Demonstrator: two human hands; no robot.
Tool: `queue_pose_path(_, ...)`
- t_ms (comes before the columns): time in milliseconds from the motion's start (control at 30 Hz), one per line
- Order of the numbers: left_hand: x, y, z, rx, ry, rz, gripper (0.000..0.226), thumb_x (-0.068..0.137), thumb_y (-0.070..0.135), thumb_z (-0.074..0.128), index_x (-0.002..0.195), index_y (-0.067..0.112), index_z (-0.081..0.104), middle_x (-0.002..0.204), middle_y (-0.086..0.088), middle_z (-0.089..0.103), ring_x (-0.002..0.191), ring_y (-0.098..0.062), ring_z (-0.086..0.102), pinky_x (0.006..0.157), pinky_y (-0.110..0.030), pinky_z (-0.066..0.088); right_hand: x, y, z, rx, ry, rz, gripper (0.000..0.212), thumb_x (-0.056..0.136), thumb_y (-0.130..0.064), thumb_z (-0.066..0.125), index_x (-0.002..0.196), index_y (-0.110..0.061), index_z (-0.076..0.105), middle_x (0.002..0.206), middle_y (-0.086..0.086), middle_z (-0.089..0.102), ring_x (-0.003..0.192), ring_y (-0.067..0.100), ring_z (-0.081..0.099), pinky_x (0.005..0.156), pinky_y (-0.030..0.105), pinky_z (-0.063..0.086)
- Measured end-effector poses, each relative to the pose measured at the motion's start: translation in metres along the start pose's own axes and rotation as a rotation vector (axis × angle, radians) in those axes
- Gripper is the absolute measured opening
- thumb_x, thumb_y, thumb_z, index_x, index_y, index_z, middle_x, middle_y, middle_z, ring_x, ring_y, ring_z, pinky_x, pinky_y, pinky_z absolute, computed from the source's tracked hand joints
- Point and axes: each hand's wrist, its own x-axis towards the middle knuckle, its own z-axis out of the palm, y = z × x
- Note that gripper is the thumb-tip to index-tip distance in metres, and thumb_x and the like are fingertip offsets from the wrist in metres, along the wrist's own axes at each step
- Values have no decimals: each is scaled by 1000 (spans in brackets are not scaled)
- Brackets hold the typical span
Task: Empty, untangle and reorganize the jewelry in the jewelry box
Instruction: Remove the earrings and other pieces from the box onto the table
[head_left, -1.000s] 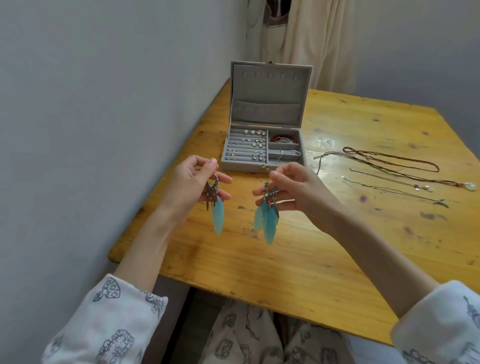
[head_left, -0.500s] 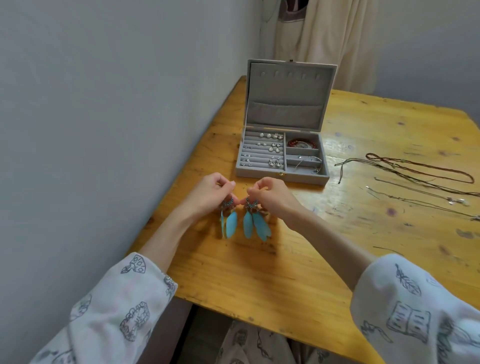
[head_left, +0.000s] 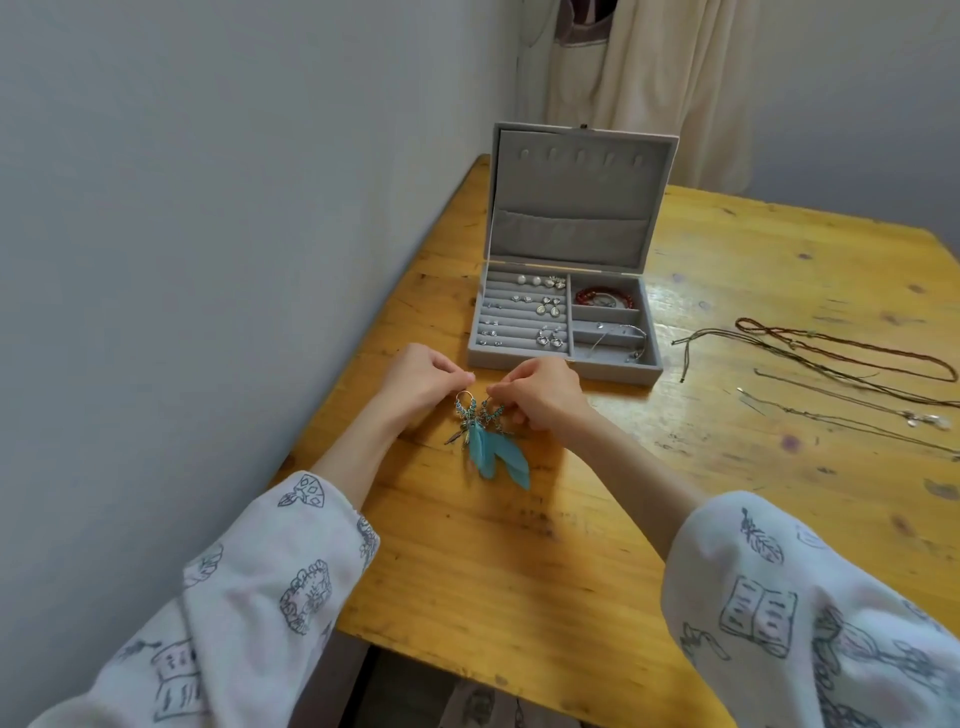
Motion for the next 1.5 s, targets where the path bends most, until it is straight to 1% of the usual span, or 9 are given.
queue_pose_path(100, 3, -2, 3, 81, 33, 7, 13, 81, 29, 67, 87, 18, 71, 95, -1, 68, 97, -17, 58, 90, -38, 46, 4, 3, 6, -21, 56, -36, 13, 80, -23, 70, 83, -10, 68, 67, 3, 64, 50, 8, 59, 49, 19, 50)
queue_pose_path(267, 3, -4, 6, 145, 122, 50, 10, 79, 31, 69, 81, 25, 61, 93, 0, 66, 100, -21, 58, 96, -45, 43, 7, 10, 18, -126, 185, -130, 22, 81, -28, 67, 94, -10, 66, 97, 11, 67, 92, 25, 62, 82, 37, 52)
queue_pose_path(467, -15, -14, 4, 126, 91, 172, 23, 86, 30, 60, 107, 21, 60, 94, 5, 58, 97, -14, 54, 81, -28, 46, -3, 17, 10, -194, 171, -256, 28, 85, -26, 63, 108, -10, 63, 102, 7, 66, 95, 23, 60, 81, 31, 48)
queue_pose_path(667, -30, -29, 5, 265, 54, 249, 39, 87, 36, 56, 125, 31, 51, 118, 4, 48, 115, -12, 35, 102, -38, 34, -19, 30, 4, -322, 119, -336, 37, 85, -23, 63, 120, -12, 57, 97, 4, 61, 83, 14, 49, 73, 23, 36)
queue_pose_path(867, -26, -28, 2, 359, 22, 258, 39, 89, 33, 53, 129, 29, 50, 111, 4, 43, 113, -14, 32, 100, -35, 31, -25, 23, 17, -368, 75, -372, 24, 85, -14, 59, 108, -9, 65, 101, 12, 60, 96, 25, 52, 77, 28, 39)
queue_pose_path(1033, -25, -28, -3, 458, -8, 210, 44, 92, 32, 48, 136, 30, 41, 115, 0, 43, 113, -16, 30, 101, -36, 27, -22, 13, 25, -389, 93, -363, 19, 85, -12, 57, 99, -5, 68, 91, 11, 65, 84, 23, 55, 67, 30, 43)
queue_pose_path(1267, -26, -25, -9, 462, -70, 178, 43, 95, 27, 42, 138, 33, 35, 123, -1, 41, 120, -19, 29, 103, -39, 24, -25, 7, 20, -278, 60, -305, 32, 89, -17, 55, 120, -8, 58, 107, 13, 65, 94, 29, 62, 81, 33, 51)
queue_pose_path(1400, -17, -13, -18, 360, -10, 239, 43, 95, 27, 43, 137, 30, 36, 130, -2, 39, 123, -18, 31, 105, -39, 30, -22, -1, -7, -242, 100, -376, 24, 91, -18, 53, 110, -7, 64, 102, 11, 68, 88, 28, 65, 80, 42, 54)
queue_pose_path(1500, -1, 8, -19, 337, 4, 311, 39, 95, 25, 43, 134, 27, 41, 134, -2, 40, 123, -17, 36, 105, -37, 33, -8, -7, -32, -304, 191, -460, 24, 93, -20, 50, 107, -7, 65, 98, 9, 69, 90, 22, 63, 79, 31, 49)
